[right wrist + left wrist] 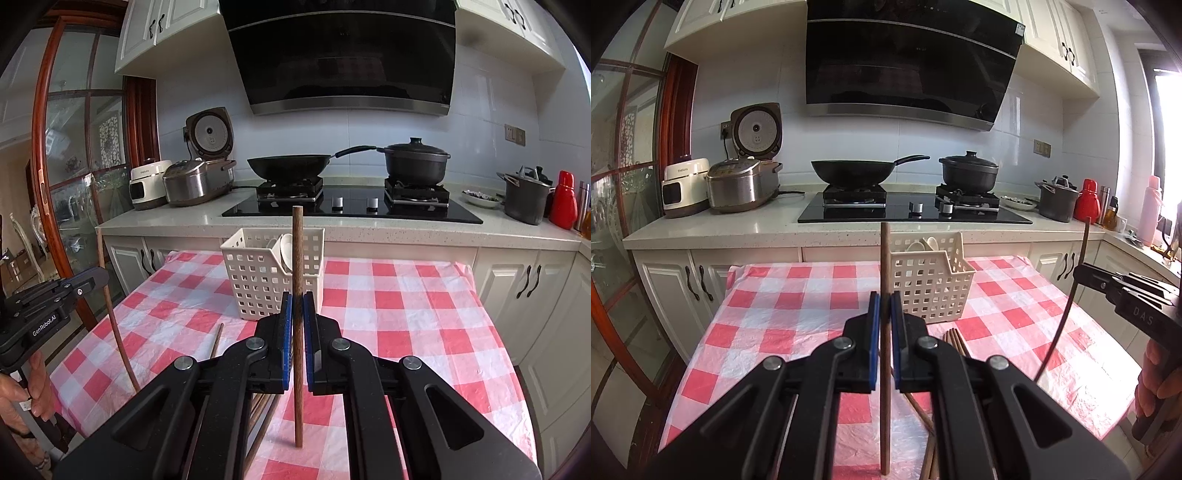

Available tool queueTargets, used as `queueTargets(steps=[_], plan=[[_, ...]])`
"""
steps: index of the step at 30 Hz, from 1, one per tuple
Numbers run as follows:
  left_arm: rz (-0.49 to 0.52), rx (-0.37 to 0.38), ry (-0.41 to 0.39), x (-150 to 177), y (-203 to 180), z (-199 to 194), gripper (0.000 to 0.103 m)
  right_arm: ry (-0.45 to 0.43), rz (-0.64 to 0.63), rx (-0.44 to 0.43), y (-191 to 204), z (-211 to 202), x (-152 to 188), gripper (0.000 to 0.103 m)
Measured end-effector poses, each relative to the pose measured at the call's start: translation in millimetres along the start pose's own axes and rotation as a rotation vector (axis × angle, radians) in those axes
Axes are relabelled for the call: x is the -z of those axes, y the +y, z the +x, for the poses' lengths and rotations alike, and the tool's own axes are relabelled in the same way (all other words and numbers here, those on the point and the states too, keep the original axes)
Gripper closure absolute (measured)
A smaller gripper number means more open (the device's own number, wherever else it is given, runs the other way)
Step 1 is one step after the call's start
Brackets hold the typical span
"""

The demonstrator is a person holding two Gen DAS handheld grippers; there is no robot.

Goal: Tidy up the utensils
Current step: 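Lift both chopsticks upright and carry them over the basket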

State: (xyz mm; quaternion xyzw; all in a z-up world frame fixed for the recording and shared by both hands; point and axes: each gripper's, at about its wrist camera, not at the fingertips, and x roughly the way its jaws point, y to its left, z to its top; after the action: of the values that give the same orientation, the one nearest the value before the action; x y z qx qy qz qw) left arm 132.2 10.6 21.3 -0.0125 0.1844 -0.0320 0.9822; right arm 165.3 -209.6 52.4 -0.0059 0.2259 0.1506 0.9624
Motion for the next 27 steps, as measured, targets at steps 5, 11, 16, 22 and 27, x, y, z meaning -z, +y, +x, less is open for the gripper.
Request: queueTargets(steps=[5, 11, 16, 22, 27], plan=[[0.019, -0.003, -0.023, -1.0, -3.8, -5.3, 0.097, -0.007, -0.004, -0.002, 1.0, -3.4, -0.1, 0.097], [0.03, -0.007, -0.033, -3.1, -6.1, -4.7, 0.097, -0.015, -0.012, -0.006, 4.5, -3.4, -1.8, 0.097], [0.043, 0.004, -0.042, -12.8, -7.5, 0.1, 0.097, -0.022, -0.024, -0.008, 7.8, -0.7, -6.4, 0.097], [0.045, 0.017, -0.037, -26.0, -5.4, 11.2, 0.097, -0.019, -0.026, -0.009, 9.1, 10.2, -13.5, 0.097], [0.05, 0.027, -0.035, -42.8, -3.9, 23.4, 0.097, -0.033, -0.032, -0.004, 6.5, 21.1, -28.3, 0.097]])
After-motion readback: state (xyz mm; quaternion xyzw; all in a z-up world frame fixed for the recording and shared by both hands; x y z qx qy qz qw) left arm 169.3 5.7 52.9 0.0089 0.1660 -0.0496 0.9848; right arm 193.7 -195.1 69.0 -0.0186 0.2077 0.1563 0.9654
